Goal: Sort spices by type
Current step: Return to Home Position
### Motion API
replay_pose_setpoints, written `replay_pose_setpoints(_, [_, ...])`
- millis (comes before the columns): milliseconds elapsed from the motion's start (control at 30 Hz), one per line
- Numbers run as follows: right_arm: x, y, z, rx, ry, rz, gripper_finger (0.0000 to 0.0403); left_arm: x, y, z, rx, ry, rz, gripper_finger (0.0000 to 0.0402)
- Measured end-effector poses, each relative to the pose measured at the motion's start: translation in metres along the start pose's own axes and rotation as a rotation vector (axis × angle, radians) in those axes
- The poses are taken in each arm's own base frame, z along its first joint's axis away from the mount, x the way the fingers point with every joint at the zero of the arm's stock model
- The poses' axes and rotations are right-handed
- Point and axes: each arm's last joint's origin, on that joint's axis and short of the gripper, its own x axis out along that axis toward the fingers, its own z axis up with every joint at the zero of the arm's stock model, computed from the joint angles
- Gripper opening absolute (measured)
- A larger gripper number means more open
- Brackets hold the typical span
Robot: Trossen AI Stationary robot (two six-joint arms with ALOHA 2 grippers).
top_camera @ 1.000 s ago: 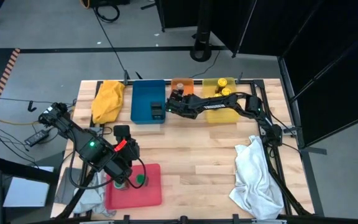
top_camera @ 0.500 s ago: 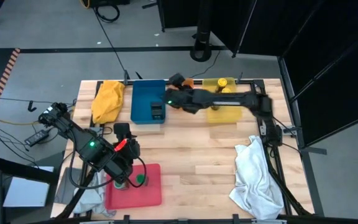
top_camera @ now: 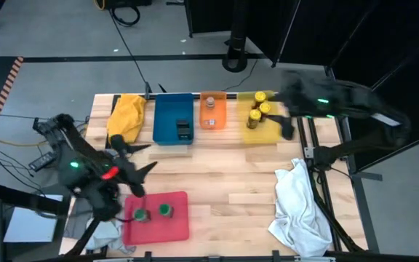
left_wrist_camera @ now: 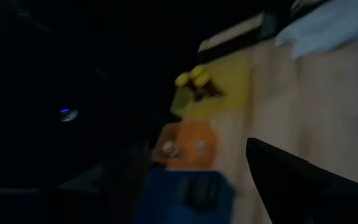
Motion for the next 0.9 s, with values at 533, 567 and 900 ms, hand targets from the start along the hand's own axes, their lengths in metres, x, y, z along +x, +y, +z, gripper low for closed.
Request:
replay_pose_setpoints(533, [-0.004,0.024,-0.181,0.276,-0.393,0.129,0.0264,-0.061,0.010,-0.032,-0.074,-0.218,-0.304,0.0276])
replay_pose_setpoints(567, [0.003,0.027,-0.190,0.283,-0.404,0.131,0.0264,-0.060,0.003,-0.038,-0.071,-0.225,-0.301,0.0276])
replay_pose_setpoints(900, [0.045,0.041,-0.233,0.336,-0.594,0.144,0.0261,-0.038,-0.049,-0.096,-0.183,-0.217,-0.306,0.0276])
